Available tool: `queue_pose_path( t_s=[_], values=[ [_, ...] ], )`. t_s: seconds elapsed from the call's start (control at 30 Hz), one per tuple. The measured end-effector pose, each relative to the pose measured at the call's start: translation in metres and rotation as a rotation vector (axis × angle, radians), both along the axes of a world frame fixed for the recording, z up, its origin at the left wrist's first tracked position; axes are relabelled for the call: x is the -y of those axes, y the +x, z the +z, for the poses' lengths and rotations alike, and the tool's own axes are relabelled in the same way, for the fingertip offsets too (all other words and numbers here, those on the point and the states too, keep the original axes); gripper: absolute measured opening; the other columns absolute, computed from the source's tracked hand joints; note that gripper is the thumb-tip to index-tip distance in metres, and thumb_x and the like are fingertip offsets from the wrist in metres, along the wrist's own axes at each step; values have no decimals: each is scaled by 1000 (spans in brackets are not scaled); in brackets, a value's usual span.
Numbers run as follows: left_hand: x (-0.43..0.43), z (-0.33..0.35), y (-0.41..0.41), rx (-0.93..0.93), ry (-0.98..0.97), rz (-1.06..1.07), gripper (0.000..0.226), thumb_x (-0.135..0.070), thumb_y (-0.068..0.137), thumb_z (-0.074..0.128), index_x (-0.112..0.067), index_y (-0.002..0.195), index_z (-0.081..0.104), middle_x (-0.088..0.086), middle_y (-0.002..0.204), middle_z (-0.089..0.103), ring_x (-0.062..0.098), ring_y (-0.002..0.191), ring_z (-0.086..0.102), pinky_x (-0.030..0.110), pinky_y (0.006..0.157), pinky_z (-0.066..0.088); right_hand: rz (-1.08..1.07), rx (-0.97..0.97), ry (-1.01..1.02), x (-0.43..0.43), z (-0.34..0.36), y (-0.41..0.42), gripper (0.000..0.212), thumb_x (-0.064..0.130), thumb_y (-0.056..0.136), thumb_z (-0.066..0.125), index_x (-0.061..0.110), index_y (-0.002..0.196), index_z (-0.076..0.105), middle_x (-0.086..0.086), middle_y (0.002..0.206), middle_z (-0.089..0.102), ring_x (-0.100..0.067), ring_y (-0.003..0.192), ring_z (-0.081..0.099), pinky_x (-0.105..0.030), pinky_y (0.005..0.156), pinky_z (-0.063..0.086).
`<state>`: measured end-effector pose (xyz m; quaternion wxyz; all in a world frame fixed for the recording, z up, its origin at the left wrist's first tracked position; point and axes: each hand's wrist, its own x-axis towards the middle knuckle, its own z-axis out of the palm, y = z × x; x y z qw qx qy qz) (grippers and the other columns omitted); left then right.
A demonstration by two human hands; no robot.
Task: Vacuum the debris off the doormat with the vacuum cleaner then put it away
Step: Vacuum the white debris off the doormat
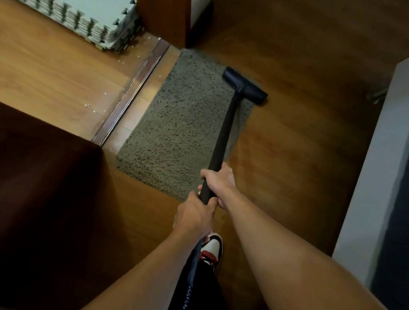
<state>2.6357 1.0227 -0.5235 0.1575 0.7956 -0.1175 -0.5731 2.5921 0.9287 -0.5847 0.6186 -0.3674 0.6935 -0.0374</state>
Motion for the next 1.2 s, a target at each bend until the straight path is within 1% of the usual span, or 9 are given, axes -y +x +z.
queue_pose_path(
  t_s=[0.07, 0.17, 0.27, 0.33, 0.47, 0.53, 0.83, 1.0, 1.2],
  values=[
    [9, -4, -1, -1, -14, 38, 38, -61, 76, 55, -29, 95, 51, 11, 82, 72, 33, 69, 72, 51, 66, 62, 25, -21, -14, 12, -6, -2, 41, 10, 78, 69, 14, 114, 50, -13, 86, 68, -22, 49, 68, -37, 57, 60],
    [20, -9, -1, -71, -49, 103, 21, -44, 92, 61, -28, 102, 52, 10, 77, 72, 24, 48, 65, 34, 51, 56, 63, -48, -42, 25, -15, -6, 40, 17, 83, 71, 16, 116, 50, -13, 93, 69, -22, 51, 70, -40, 60, 63],
    [25, -17, 0, -114, -77, 107, 16, -40, 95, 61, -27, 101, 55, 7, 73, 70, 20, 44, 62, 28, 48, 51, 76, -67, -57, 31, -23, -5, 40, 22, 84, 71, 18, 117, 49, -13, 97, 69, -25, 58, 73, -45, 65, 64],
    [24, -21, 1, -133, -79, 120, 16, -40, 95, 61, -26, 100, 56, 8, 72, 68, 20, 43, 60, 28, 47, 50, 80, -78, -61, 29, -27, -3, 43, 24, 82, 71, 20, 119, 49, -14, 101, 70, -28, 65, 75, -48, 67, 64],
    [4, -29, 3, -121, -53, 80, 25, -47, 93, 60, -22, 97, 59, 7, 71, 68, 24, 48, 62, 35, 49, 54, 67, -64, -28, 11, -25, -3, 50, 20, 88, 68, 17, 132, 45, -14, 104, 69, -21, 53, 72, -29, 49, 56],
    [-12, -28, 5, -100, -27, 35, 28, -50, 91, 59, -21, 90, 61, 6, 72, 69, 25, 53, 64, 43, 56, 58, 64, -53, -9, -6, -24, -1, 53, 18, 90, 67, 16, 136, 43, -14, 105, 68, -19, 50, 71, -25, 46, 53],
    [-97, -18, 31, -127, 30, 62, 27, -43, 96, 58, -17, 88, 60, 5, 57, 62, 22, 43, 58, 30, 47, 49, 70, -37, 2, -94, -14, 24, 56, 18, 93, 66, 16, 142, 38, -17, 113, 66, -15, 44, 67, -22, 43, 50],
    [-150, -4, 46, -91, 45, 26, 25, -45, 96, 56, -20, 93, 59, 5, 60, 64, 21, 47, 61, 34, 50, 55, 51, -16, 48, -148, 2, 39, 60, 16, 94, 66, 17, 145, 35, -16, 107, 66, -16, 45, 66, -22, 42, 50],
    [-177, 16, 58, -77, 55, -6, 26, -44, 96, 56, -19, 92, 60, 5, 60, 64, 20, 48, 62, 36, 54, 58, 27, 13, 69, -178, 18, 49, 49, 14, 92, 66, 15, 134, 41, -17, 99, 68, -21, 49, 67, -26, 46, 53]
  ],
)
